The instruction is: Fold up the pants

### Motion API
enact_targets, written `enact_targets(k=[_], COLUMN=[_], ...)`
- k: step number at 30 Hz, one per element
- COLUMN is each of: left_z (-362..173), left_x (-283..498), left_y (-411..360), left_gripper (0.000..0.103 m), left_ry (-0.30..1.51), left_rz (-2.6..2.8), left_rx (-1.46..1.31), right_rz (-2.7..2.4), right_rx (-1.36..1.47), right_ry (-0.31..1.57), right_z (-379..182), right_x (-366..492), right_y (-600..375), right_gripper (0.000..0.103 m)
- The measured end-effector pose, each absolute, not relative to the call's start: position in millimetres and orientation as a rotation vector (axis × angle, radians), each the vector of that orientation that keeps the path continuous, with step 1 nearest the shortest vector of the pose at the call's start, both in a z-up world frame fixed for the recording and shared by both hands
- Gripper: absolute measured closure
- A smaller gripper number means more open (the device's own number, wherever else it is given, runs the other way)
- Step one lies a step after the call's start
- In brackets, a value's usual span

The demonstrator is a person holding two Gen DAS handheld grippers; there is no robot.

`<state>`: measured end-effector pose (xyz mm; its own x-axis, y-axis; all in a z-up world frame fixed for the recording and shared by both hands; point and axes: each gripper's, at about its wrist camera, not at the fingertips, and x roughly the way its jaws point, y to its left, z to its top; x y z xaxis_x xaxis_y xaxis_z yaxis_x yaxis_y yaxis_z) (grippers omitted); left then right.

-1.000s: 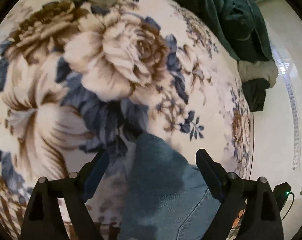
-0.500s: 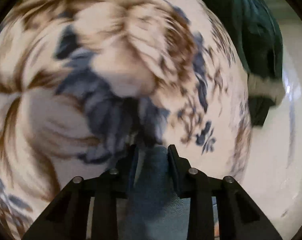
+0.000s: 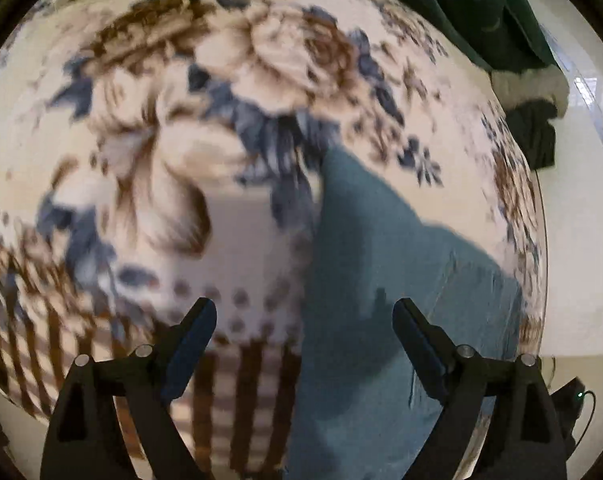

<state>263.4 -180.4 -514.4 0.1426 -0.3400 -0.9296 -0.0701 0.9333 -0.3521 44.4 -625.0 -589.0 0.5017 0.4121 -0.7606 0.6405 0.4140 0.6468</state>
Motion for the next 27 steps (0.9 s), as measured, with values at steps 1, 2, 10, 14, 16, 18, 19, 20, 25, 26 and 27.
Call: enact_targets(k=[1,2,10,14,16,18,19,20,25,26,27], left_z=[-517,-519,-528,-548,-550,-551,-552,-553,-560,-560,-562], left_x=[259,255,244,248,249,249,249,249,249,249,250], left_y=[-183,-185,-195,-202,-204,-204,-203,-203,-196,-195,-195], left_gripper=[0.013,0.013,0.013,0.013,0.013,0.013,0.013,0.013,0.013,0.013,0.013], left_ry=[1.434,1.445,1.474,1.518,1.519,1.516,1.517,1.520,1.531,1.532,1.532], left_rz=[-0.205,-0.204,-0.264,-0.293,-0.297,-0.302,-0.304,-0.307,-0.321,-0.323,-0.323], left_rx=[-0.340,-0.326,-0.377,-0.414,-0.417,-0.420,-0.425,-0.435,-0.475,-0.488,-0.499], right_rz=[-0.209,-0.233,-0.015,0.028,0.086,0.099,0.103,0.107,0.134,0.156,0.164], right_rx=[1.177,1.159,1.281,1.292,1.350,1.350,1.367,1.384,1.479,1.474,1.434], right_ry=[1.126,1.178,1.198,1.275,1.213,1.172,1.156,1.145,1.114,1.111,1.129], right_z=[-592,-601,-620,-652,-661,-664,-667,-670,-664,-660,-658], right_x=[46,45,50,65,74,83,86,88,105,110,115], right_y=[-624,-624,-603,-579,-572,-570,-569,-568,-564,-562,-560], right_gripper=[0.086,0.086,0.032,0.031,0.031,0.029,0.025,0.024,0.023,0.021,0.021])
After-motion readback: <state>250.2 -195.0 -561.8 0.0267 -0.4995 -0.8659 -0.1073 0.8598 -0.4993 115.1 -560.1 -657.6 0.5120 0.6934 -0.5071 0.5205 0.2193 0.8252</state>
